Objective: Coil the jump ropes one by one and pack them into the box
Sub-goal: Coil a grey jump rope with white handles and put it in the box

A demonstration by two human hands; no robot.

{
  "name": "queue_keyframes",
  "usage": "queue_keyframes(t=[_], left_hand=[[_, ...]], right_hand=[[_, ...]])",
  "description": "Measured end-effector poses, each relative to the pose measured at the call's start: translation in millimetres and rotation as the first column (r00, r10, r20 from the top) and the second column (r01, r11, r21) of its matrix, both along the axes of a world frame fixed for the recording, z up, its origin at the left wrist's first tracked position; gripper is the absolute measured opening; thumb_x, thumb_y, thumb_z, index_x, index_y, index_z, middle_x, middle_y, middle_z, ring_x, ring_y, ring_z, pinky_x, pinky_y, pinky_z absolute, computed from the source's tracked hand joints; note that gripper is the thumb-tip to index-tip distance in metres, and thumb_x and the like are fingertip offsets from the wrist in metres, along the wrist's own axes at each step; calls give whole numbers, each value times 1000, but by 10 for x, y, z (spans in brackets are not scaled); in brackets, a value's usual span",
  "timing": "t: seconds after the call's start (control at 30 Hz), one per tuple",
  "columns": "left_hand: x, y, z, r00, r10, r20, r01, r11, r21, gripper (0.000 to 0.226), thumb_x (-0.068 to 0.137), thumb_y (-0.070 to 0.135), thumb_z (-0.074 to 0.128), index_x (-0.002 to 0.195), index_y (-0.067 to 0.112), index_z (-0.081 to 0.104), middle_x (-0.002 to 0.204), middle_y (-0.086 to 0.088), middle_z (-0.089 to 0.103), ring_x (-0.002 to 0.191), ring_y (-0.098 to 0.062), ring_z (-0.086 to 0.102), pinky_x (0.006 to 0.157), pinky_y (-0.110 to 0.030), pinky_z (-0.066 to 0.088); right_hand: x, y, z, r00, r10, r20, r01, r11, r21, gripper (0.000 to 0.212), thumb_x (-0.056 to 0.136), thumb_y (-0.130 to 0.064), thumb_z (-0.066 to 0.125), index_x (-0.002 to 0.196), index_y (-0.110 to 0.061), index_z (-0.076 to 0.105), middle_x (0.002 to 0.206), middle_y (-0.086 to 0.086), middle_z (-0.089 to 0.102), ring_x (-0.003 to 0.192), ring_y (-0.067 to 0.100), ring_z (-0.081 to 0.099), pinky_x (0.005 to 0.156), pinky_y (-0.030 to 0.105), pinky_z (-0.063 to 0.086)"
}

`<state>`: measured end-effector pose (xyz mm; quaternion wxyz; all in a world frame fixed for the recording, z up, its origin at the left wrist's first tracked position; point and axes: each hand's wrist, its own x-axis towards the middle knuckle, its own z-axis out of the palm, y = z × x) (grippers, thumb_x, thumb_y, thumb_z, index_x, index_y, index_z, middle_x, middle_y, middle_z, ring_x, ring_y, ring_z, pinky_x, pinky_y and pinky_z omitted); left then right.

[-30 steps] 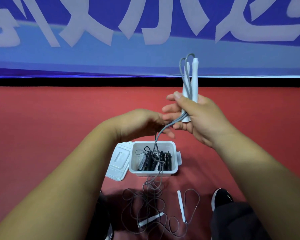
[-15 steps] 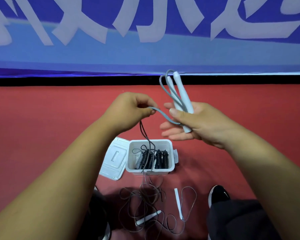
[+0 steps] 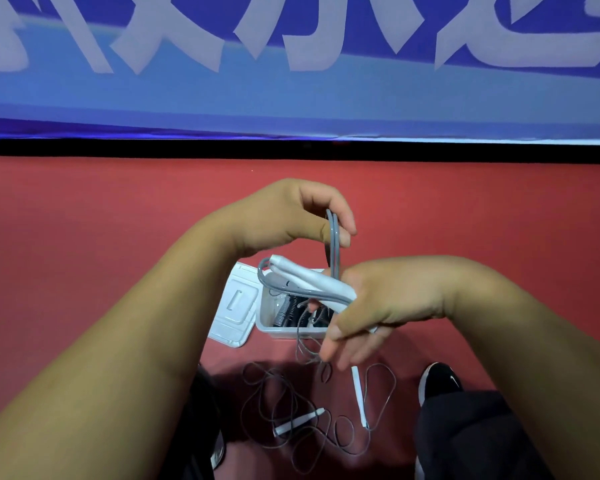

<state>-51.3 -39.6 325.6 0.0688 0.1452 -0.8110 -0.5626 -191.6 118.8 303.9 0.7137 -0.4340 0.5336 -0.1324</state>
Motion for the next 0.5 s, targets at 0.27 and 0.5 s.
queue_keyframes(t=[0.27, 0.5], left_hand=[[5, 92, 47, 1000, 23, 14, -18, 951, -310, 16, 77, 5, 85, 81, 19, 80, 82, 1, 65, 70, -9, 59, 67, -24, 47], [89, 20, -46, 994, -11, 111, 75, 800, -595, 30, 88, 16, 78, 112, 34, 80, 85, 9, 61, 78, -5, 59, 71, -19, 43]], right_hand=[[-179, -102, -227, 946, -189, -263, 196, 981, 0, 33, 101, -10, 71, 118, 17, 64, 108, 27, 75, 74, 26, 78, 58, 28, 61], [-395, -250, -326, 714, -606, -351, 553, 795, -247, 18, 106, -15, 62, 121, -6, 62, 82, 11, 68, 50, 14, 57, 48, 29, 56]])
